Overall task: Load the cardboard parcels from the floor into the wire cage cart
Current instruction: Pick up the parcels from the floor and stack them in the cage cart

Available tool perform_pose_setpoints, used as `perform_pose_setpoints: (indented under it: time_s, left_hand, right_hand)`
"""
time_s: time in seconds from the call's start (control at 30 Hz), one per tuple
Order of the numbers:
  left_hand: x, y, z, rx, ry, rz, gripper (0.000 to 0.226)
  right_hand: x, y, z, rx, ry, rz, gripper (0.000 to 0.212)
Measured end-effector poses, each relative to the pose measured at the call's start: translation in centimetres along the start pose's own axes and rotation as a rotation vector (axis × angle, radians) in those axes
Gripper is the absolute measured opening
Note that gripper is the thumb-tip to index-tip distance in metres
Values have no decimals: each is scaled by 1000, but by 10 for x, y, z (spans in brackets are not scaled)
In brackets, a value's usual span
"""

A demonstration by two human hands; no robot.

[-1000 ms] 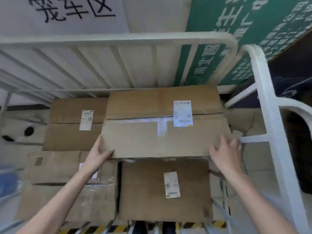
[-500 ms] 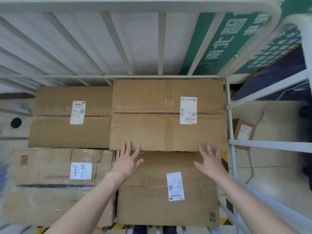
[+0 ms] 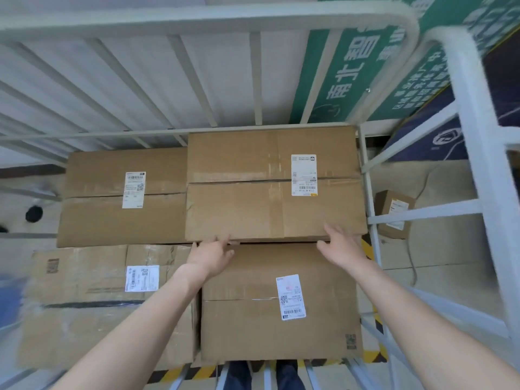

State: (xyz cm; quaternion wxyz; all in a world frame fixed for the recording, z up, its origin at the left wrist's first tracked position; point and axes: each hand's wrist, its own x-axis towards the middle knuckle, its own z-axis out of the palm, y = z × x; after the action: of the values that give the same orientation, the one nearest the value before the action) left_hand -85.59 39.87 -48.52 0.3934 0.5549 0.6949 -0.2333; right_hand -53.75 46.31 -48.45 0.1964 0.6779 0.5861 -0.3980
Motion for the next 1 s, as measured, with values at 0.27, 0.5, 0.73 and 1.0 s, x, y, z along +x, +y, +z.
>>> perform_pose_setpoints:
  time_s: [0.27, 0.5, 0.73, 1.0]
  left_hand:
    - [-148, 19, 6, -121, 100, 131, 59]
    - [-285, 24, 27, -76, 59, 286, 57]
    - [-405, 85, 2, -185, 118, 480, 56]
    - [-530, 271, 40, -33, 27, 916, 53]
  right_hand:
    - [-172, -18, 7, 183, 7, -106, 66]
    - [-354, 6, 16, 535, 147, -48, 67]
    - [-501, 69, 28, 605, 397, -23, 66]
    - [-639, 195, 49, 711, 716, 259, 65]
